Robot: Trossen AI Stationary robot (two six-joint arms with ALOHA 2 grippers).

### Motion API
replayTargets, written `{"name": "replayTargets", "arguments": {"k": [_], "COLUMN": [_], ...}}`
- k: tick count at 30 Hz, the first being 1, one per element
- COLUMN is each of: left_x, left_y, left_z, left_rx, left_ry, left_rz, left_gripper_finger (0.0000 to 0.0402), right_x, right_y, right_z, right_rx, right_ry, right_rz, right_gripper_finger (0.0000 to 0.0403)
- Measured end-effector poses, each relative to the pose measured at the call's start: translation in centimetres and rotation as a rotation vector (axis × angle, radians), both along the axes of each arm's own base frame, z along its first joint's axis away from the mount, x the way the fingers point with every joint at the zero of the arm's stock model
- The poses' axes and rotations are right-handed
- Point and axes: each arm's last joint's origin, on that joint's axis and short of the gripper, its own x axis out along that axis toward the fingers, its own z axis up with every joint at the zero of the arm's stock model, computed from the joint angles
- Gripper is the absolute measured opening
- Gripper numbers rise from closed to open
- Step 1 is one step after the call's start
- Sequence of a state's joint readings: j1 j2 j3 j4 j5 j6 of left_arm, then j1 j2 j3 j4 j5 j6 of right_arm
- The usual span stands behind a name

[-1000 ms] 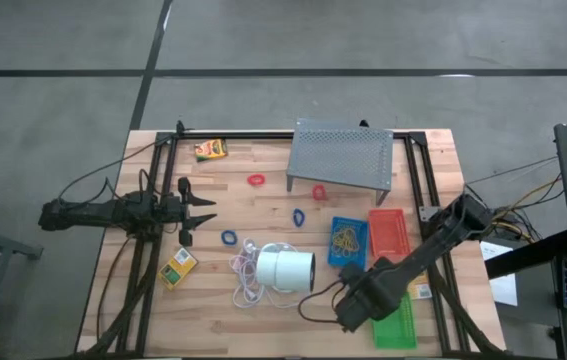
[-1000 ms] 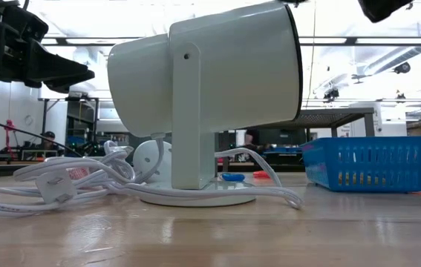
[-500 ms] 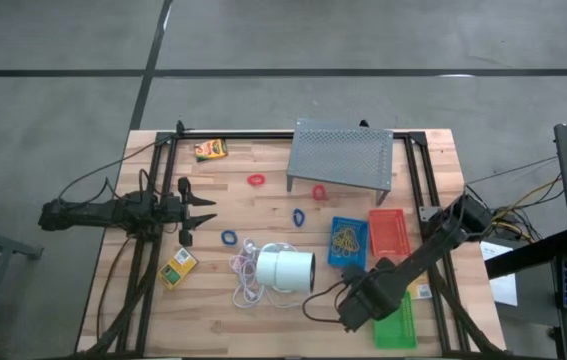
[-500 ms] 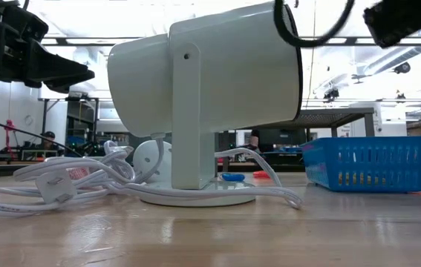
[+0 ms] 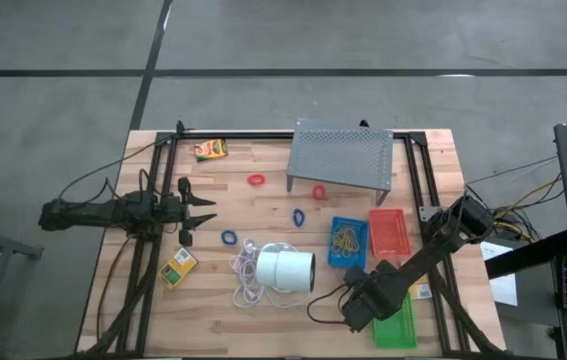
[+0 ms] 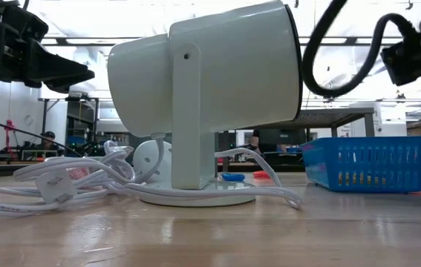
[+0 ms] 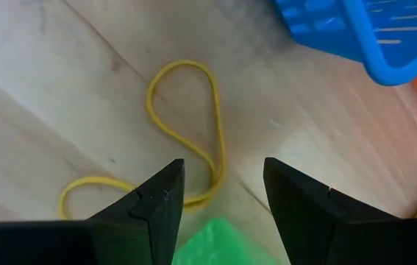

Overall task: Pick & Place Office Desk Supplies
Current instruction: Put the yellow rubberband into the blue bin

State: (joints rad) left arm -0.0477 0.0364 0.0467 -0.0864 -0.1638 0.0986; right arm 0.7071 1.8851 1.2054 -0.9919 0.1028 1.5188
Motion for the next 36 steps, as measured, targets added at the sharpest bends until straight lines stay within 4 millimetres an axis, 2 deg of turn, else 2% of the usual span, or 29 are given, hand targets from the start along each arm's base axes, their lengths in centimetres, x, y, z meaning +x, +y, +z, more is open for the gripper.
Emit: {"name": "replayTargets", "arguments": {"k": [12,19,31,36], "left_x": [0.0,0.0,0.0,0.0], "left_y": [0.0,0.0,0.0,0.0], "left_z": [0.0,0.0,0.0,0.0], "left_rx": [0.000,0.000,0.000,0.000], "left_ry": [0.000,0.000,0.000,0.000], "left_rz": [0.000,0.000,-0.001,0.000], "left_gripper_finger": [0.0159,0.0159,0.0159,0.0159], "right_x": [-0.5,-0.8,-3.0,-3.1], "right_y": [-0.4,-0.8,-2.7,-2.8], "right_z": [-1.4,-0.9,-1.4,-1.4], "right_rx": [0.011,0.053,0.167,0.159], "right_ry": [-0.011,-0.061,-0.214,-0.220], "right_rz": [0.021,0.027,-0.026,0.038], "right_gripper_finger": [0.0185,0.0185,0.0185,0.0185]}}
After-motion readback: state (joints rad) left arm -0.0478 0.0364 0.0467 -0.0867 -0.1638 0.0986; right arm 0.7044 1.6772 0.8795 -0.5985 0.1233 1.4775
